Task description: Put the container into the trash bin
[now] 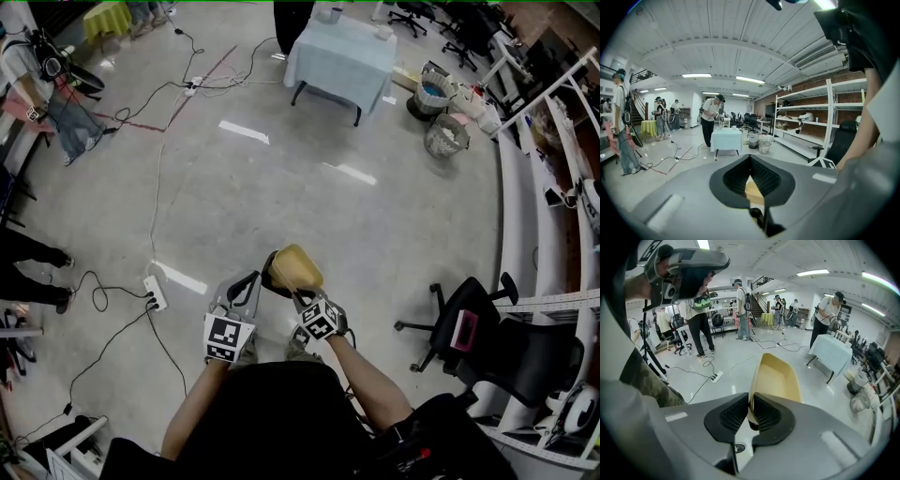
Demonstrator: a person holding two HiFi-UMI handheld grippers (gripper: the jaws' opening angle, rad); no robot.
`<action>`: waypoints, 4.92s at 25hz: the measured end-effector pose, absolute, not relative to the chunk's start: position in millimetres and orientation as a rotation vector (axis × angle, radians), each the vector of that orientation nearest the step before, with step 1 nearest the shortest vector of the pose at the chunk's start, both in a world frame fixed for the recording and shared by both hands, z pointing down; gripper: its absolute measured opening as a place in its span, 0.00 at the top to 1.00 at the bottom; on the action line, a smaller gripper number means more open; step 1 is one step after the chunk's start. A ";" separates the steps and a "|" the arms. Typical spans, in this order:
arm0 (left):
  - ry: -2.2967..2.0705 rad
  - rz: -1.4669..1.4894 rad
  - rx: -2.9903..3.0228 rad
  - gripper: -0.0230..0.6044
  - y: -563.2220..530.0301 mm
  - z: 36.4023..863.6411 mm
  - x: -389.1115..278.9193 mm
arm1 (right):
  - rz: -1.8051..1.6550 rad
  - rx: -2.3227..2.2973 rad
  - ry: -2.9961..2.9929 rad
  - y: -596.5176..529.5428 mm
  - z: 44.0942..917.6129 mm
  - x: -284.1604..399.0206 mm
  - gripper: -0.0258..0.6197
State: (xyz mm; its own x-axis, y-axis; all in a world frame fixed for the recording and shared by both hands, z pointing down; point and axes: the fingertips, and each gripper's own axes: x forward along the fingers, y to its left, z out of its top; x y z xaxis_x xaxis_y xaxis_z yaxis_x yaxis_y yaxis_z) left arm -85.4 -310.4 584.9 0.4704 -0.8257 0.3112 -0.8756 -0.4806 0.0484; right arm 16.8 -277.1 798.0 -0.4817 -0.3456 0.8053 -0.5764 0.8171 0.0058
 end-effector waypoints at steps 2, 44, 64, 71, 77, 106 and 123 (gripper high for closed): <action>-1.476 0.367 2.512 0.99 -311.8 585.6 -87.2 | 0.331 0.677 -2.118 -280.1 798.2 15.6 0.88; -1.475 0.376 2.500 0.99 -313.6 591.0 -86.8 | 0.289 0.742 -2.093 -296.5 798.7 21.9 0.90; -1.450 0.374 2.544 0.99 -317.4 584.7 -82.9 | 0.215 0.838 -2.164 -317.3 757.3 15.1 0.94; -1.425 0.347 2.592 0.99 -326.5 575.3 -75.6 | 0.129 0.964 -2.273 -339.4 695.1 3.7 0.94; -1.414 0.317 2.637 0.99 -337.7 562.7 -66.3 | 0.016 1.085 -2.391 -355.5 625.1 -6.5 0.94; -1.433 0.103 2.802 0.99 -340.8 482.2 -55.8 | -0.206 1.358 -2.620 -341.4 478.6 3.0 0.95; -1.408 0.103 2.823 0.99 -341.7 506.9 -45.7 | -0.113 1.369 -2.570 -338.3 511.6 17.6 0.95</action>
State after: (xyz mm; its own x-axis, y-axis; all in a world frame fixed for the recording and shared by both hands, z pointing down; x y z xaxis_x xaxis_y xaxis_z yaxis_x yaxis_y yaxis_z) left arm -45.7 -341.7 506.9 0.6000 -0.7983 0.0520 -0.7973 -0.6021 -0.0425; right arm 17.6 -338.3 511.6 -0.5383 -0.8267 0.1634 -0.8092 0.5613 0.1736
